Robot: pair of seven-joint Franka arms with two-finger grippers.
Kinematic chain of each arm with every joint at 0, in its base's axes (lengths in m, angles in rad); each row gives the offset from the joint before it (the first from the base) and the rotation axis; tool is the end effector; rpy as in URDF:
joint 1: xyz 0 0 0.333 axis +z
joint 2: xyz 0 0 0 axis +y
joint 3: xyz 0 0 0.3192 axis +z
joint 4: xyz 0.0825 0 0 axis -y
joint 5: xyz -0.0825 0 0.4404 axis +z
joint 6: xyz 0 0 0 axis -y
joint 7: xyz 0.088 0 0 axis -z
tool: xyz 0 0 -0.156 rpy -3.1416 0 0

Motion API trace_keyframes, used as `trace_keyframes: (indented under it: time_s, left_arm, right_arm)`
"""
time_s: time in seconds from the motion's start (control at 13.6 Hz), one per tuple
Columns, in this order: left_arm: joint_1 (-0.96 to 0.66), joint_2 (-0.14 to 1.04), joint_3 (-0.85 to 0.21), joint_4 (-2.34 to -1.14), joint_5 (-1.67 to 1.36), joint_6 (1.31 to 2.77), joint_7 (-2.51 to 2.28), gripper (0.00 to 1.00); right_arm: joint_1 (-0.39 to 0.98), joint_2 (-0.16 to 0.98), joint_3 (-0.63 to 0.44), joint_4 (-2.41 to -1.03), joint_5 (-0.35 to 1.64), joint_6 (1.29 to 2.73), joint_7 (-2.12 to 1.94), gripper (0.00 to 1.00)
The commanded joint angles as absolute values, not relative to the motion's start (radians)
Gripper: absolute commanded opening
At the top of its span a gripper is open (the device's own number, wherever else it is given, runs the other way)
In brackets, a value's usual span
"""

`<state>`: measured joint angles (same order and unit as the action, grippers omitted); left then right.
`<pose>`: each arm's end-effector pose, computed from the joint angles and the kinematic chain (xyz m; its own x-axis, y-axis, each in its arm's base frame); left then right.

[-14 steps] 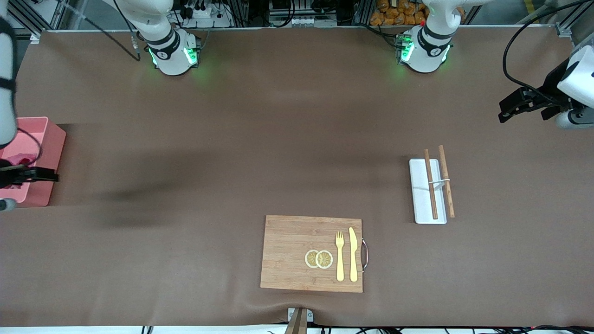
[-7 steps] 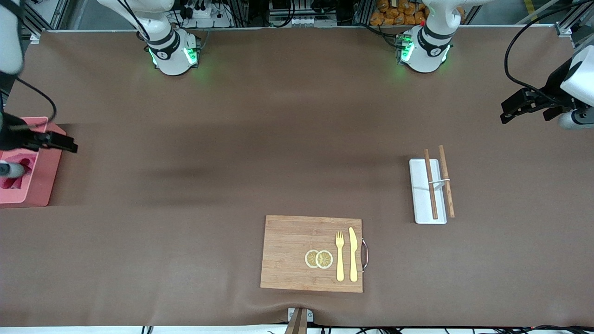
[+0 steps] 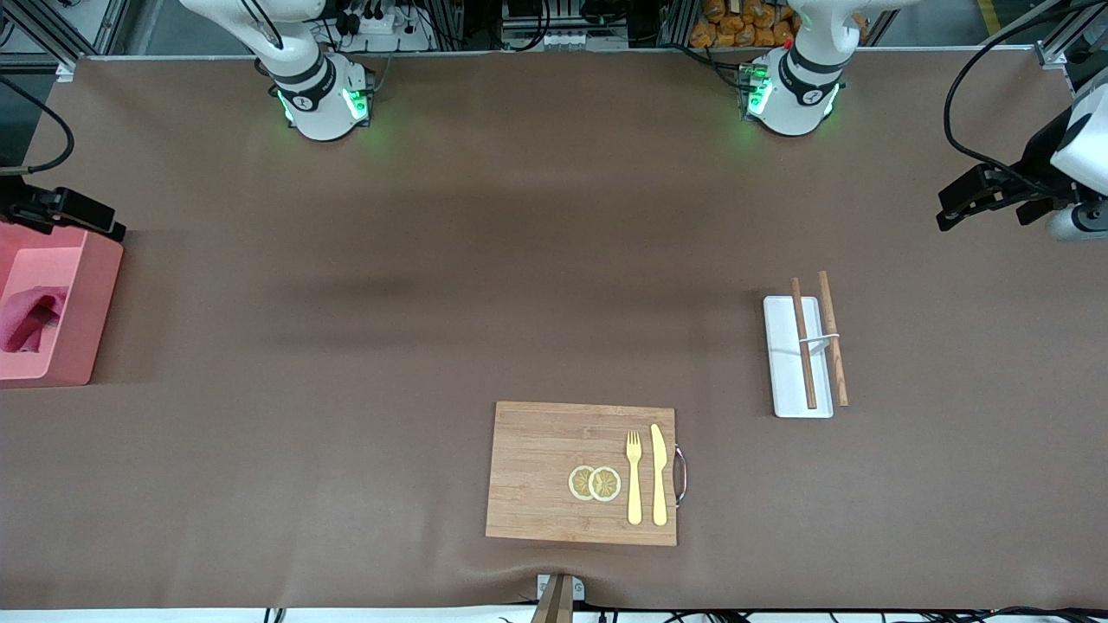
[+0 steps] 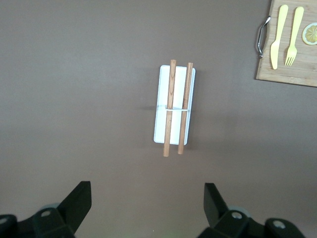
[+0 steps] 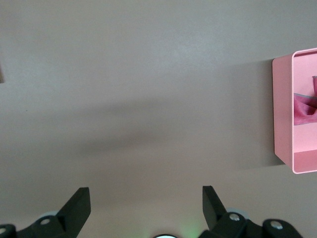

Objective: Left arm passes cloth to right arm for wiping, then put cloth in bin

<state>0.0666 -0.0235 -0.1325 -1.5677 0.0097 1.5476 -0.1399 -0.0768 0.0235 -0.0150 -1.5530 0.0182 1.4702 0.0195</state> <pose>0.6004 -0.0389 0.5924 0.9972 0.0742 0.0049 0.0742 -0.9972 -0.0122 0.5995 -0.0521 0.5657 0.9884 -0.1088 -0.1064 -0.1110 -0.9937 -0.0158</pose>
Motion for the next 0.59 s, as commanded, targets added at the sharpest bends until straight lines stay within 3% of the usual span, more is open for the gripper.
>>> trace_keyframes:
  time_s: [0.0, 0.52]
  left_arm:
    - [0.077, -0.037, -0.133, -1.56, 0.018, 1.551, -0.126, 1.0]
    - [0.084, -0.037, -0.133, -1.554, 0.018, 1.549, -0.127, 1.0]
  right_arm:
    - [-0.06, -0.014, -0.034, -1.575, 0.015, 1.463, -0.029, 1.0]
    - [-0.064, -0.014, -0.034, -1.546, 0.015, 1.448, -0.028, 1.0]
